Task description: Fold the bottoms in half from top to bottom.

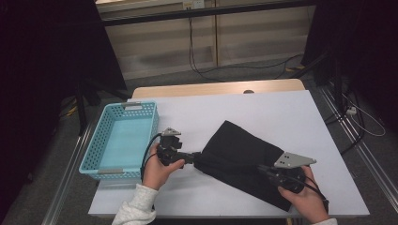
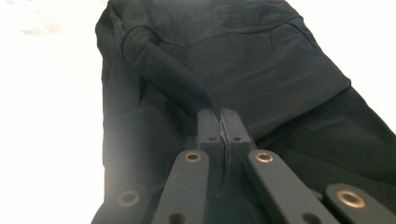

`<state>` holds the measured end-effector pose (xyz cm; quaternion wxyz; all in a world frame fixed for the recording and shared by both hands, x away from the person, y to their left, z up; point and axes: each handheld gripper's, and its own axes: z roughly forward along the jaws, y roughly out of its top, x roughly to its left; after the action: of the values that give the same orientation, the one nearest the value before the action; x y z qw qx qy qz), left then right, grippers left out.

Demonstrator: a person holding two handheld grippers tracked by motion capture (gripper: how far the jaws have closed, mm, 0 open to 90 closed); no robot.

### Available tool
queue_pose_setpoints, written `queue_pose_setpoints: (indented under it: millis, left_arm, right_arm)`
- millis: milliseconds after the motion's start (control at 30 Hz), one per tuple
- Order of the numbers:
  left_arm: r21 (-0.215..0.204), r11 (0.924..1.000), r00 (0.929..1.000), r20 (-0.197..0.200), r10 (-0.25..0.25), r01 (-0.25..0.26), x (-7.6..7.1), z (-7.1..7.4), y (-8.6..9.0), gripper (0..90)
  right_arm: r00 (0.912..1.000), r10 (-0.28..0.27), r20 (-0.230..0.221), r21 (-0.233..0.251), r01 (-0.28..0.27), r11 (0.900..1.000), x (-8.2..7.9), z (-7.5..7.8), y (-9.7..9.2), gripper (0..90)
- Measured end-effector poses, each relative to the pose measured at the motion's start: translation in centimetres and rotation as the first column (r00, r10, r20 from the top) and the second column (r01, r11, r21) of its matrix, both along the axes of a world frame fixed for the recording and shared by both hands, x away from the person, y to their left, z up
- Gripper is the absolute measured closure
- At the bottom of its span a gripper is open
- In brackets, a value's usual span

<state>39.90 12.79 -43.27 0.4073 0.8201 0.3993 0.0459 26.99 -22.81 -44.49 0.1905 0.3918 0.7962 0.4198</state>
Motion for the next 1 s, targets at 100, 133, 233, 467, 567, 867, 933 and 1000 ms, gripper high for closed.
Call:
queue_pose_setpoints:
  millis: [100,133,233,467,567,867,933,1000]
  left_arm:
    - [-0.002,1.0,1.0,-0.002,-0.003,0.003,0.0,0.0,0.0,8.4]
    - [-0.008,1.0,1.0,0.001,0.003,-0.003,0.0,0.0,-0.1,8.4]
    - [-0.004,1.0,1.0,0.0,0.001,-0.001,0.1,0.1,0.2,8.4]
    - [-0.018,0.9998,1.0,-0.002,0.009,-0.009,0.0,0.2,0.2,8.4]
    - [-0.017,0.9998,1.0,-0.001,0.008,-0.008,0.0,0.3,0.2,8.4]
    - [-0.008,1.0,1.0,-0.006,0.001,-0.001,0.1,0.1,0.0,8.4]
    - [-0.007,1.0,0.9999,-0.01,-0.004,0.004,0.1,0.1,-0.1,8.3]
    - [-0.007,1.0,1.0,-0.008,-0.006,0.006,0.0,0.1,-0.2,8.4]
  right_arm:
    - [1.0,0.0,-0.001,0.001,0.0,1.0,0.0,0.0,-0.1,89.1]
    - [1.0,0.0,0.0,0.002,0.0,1.0,0.0,0.0,-0.1,89.1]
    - [1.0,-0.002,0.009,0.003,0.002,1.0,-0.1,0.2,-0.2,89.1]
    - [0.9998,-0.017,0.01,0.002,0.017,0.9998,-0.2,0.3,-0.6,89.1]
    - [0.9997,-0.02,0.013,0.002,0.02,0.9998,-0.3,0.4,-0.8,89.1]
    - [0.9988,-0.047,0.015,0.011,0.047,0.9988,-0.8,0.6,-1.9,89.1]
    - [0.9988,-0.047,0.013,0.008,0.047,0.9988,-0.9,0.5,-2.0,89.1]
    - [0.9989,-0.045,0.011,0.005,0.045,0.999,-1.0,0.5,-2.0,89.1]
